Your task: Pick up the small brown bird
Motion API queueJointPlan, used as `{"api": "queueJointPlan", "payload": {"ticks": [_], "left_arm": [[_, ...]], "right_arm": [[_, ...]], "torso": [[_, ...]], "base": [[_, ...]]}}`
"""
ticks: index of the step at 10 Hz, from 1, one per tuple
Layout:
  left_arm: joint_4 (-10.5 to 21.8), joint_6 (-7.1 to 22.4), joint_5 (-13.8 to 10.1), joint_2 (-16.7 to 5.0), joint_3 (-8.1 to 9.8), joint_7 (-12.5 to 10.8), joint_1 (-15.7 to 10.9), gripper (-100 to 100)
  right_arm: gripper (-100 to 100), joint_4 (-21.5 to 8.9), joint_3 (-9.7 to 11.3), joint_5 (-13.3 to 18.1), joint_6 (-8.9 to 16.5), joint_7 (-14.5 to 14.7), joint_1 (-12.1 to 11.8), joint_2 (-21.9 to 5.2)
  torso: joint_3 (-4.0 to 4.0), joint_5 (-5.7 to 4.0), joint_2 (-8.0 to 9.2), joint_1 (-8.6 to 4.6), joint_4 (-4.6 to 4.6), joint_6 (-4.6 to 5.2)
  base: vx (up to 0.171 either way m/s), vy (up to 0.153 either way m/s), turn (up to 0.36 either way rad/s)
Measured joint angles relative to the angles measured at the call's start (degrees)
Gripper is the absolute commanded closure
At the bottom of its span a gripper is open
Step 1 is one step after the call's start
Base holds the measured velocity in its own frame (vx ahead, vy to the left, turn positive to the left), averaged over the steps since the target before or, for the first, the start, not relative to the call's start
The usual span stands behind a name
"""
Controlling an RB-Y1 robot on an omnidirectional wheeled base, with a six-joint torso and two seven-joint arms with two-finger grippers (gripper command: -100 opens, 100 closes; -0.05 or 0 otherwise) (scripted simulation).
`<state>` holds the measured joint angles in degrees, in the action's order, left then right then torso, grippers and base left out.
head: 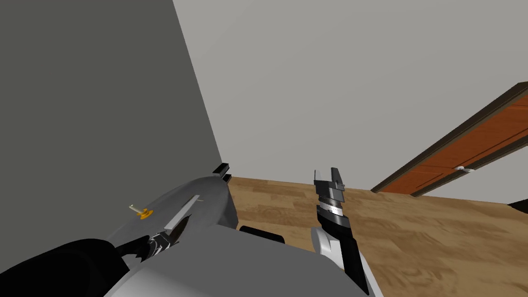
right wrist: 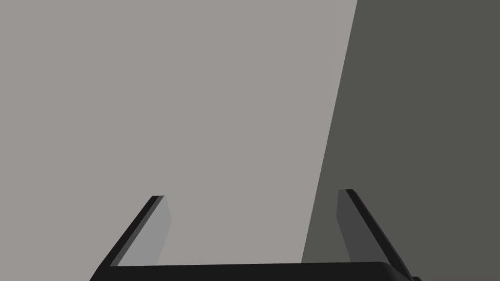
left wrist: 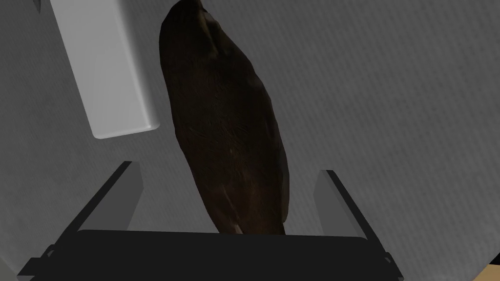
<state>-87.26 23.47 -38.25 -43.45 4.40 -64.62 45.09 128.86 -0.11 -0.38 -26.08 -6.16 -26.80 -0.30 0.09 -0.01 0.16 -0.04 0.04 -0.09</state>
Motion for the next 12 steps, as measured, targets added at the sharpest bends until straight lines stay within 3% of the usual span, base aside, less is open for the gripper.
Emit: {"api": "queueJointPlan", "payload": {"ticks": [2, 3, 7, 8, 9, 12], "left_arm": [[2.4, 0.0, 0.3, 1.5, 0.06, 0.7, -1.8, -100], [2.5, 0.0, 0.3, 1.5, 0.07, 0.8, -1.9, 100], [2.5, 0.0, 0.2, 1.6, 0.06, 0.7, -1.9, 100], [2.5, 0.1, 0.2, 1.6, 0.06, 0.7, -1.9, 0], [2.5, 0.1, 0.2, 1.6, 0.06, 0.7, -1.9, 100], [-1.2, 0.2, 0.1, -0.5, 0.09, -0.3, 0.8, 100]], "right_arm": [[0, 0.0, 0.0, 0.0, 0.0, 0.0, 0.0, 0.0], [0, 0.0, 0.0, 0.0, 0.0, 0.0, 0.0, 0.0], [0, 0.0, 0.0, 0.0, 0.0, 0.0, 0.0, 0.0], [0, 0.0, 0.0, 0.0, 0.0, 0.0, 0.0, 0.0], [0, 0.0, 0.0, 0.0, 0.0, 0.0, 0.0, 0.0], [0, 0.0, 0.0, 0.0, 0.0, 0.0, 0.0, 0.0]], "torso": [[0.02, 0.00, 0.03, -0.01, 0.01, 0.00], [-0.01, -0.01, -0.02, -0.03, 0.00, -0.02], [-0.07, -0.05, -0.11, -0.06, -0.04, 0.03], [-0.07, -0.06, -0.11, -0.07, -0.03, 0.02], [-0.07, -0.06, -0.11, -0.07, -0.03, 0.02], [-0.12, -0.12, -0.22, -0.19, -0.05, 0.00]], "base": [[-0.024, 0.009, -0.065], [0.000, 0.000, 0.000], [0.000, 0.000, 0.000], [0.000, 0.000, 0.000], [0.025, -0.005, 0.148], [0.038, -0.016, 0.117]]}}
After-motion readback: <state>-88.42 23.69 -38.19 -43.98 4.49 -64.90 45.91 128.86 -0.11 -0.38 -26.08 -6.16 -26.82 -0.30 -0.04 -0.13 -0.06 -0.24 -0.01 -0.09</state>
